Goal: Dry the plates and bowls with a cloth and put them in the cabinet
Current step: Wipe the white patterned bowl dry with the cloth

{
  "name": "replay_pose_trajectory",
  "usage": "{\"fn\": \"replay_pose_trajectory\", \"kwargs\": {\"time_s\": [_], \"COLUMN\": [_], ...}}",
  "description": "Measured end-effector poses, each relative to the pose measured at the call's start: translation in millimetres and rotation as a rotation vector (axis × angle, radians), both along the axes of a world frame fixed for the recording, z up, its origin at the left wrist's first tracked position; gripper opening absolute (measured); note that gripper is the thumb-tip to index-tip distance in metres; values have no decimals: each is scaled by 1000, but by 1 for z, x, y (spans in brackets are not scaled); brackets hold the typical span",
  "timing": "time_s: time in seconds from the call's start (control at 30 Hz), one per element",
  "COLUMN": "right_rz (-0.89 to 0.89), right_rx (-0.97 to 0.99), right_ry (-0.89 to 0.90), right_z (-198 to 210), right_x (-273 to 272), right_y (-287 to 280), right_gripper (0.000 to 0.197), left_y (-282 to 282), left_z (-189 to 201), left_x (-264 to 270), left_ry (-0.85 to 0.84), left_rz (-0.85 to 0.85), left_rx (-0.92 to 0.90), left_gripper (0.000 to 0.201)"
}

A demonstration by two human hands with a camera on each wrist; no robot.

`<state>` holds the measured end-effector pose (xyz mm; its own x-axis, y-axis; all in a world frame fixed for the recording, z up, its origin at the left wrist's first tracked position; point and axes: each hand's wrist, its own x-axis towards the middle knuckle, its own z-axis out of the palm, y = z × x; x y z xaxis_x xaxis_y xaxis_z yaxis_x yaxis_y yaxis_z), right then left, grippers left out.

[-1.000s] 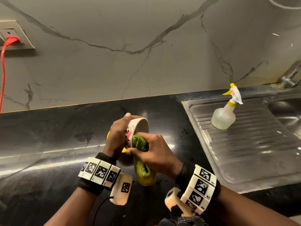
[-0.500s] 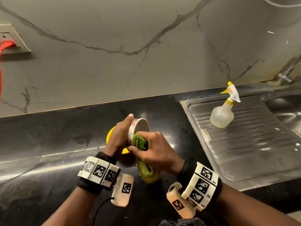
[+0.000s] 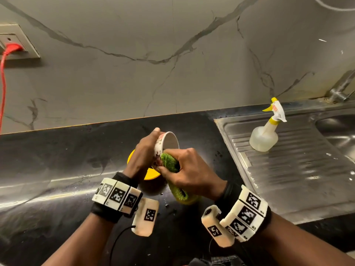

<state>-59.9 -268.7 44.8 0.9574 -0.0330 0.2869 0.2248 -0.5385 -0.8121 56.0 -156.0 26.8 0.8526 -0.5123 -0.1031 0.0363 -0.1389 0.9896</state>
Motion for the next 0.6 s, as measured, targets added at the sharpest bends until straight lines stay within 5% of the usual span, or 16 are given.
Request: {"fn": "replay_pose_trajectory", "kwargs": {"time_s": [0.13,0.23,0.3,0.4,0.47,0.6], "right_rz": [-17,31,68,28,-12,80], "right_rx": [106,342,545,406,174,30], "right_ry": [102,244,317,252,167,133], "right_z": [0,5,11,11,8,6], "right_x": [2,3,2,3,2,-3], "right_y": [6,3,1,-1,-2,5], "right_gripper": [24,32,28,25,16,12], "left_y": [-1,7,9,7,8,10], "left_z": [-1,-5,-10,-11,-5,11], "left_x": [-9,-19,-24,-26,-23,-15], "left_ry": [-67,-477,-580,-393,-163,255], "left_rz": [89,74,64,67,5,-49], "left_rx": [-70,-62,-122,-218,-197,-121], "left_gripper": [48,34,37,38,40,57]}}
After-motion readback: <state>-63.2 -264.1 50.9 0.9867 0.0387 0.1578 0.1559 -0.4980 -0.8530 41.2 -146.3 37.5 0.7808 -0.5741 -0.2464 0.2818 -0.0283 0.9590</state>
